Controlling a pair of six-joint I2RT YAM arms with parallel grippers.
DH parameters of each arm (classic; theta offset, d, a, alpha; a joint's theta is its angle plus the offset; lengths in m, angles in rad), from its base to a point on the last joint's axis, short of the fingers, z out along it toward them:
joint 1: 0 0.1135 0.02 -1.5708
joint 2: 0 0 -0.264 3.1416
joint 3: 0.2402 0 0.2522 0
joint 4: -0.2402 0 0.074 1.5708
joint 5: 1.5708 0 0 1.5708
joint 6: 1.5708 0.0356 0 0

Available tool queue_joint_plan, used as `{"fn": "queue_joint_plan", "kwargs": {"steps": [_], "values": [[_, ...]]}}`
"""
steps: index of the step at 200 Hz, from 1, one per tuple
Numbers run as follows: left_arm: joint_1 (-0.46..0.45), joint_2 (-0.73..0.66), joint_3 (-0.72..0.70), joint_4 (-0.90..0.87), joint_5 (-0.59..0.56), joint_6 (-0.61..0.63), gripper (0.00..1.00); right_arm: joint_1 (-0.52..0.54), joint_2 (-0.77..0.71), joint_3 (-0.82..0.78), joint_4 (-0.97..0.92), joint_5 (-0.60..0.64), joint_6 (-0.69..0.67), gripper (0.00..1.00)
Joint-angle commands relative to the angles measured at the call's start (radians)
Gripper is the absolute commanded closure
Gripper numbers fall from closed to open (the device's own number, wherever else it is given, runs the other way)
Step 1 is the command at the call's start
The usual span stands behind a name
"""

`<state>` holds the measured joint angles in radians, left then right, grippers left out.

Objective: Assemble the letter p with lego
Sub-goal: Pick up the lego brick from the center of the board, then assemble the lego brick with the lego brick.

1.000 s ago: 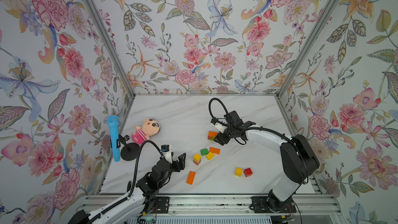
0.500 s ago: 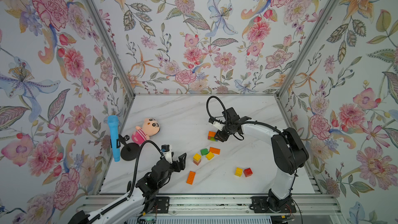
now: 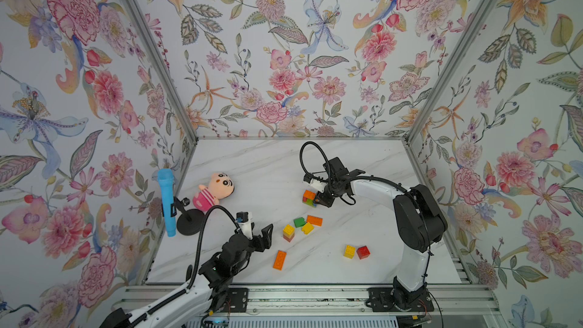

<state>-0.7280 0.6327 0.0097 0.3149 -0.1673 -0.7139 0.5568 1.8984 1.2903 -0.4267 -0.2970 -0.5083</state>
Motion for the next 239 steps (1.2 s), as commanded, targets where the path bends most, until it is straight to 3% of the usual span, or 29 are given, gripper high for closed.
{"fn": "queue_joint_plan", "kwargs": {"steps": [1,56,105,165,195,239], "values": [[0.010,-0.016,-0.020,-0.023,-0.004,0.005,0.14,0.012,-0.036,0.018,-0.021,-0.023,0.010,0.81],[0.010,-0.004,-0.003,-0.038,-0.019,0.007,0.14,0.086,-0.205,-0.020,-0.018,0.081,0.148,0.83],[0.030,-0.026,0.075,-0.088,-0.052,0.031,0.13,0.267,-0.351,-0.034,-0.111,0.211,0.363,0.82],[0.179,-0.027,0.141,-0.083,0.114,0.045,0.13,0.465,-0.384,0.010,-0.297,0.324,0.611,0.83],[0.183,-0.032,0.167,-0.106,0.149,0.067,0.13,0.544,-0.365,0.024,-0.311,0.355,0.664,0.84],[0.175,-0.021,0.197,-0.068,0.248,0.066,0.15,0.561,-0.336,0.037,-0.308,0.400,0.742,0.85]]}}
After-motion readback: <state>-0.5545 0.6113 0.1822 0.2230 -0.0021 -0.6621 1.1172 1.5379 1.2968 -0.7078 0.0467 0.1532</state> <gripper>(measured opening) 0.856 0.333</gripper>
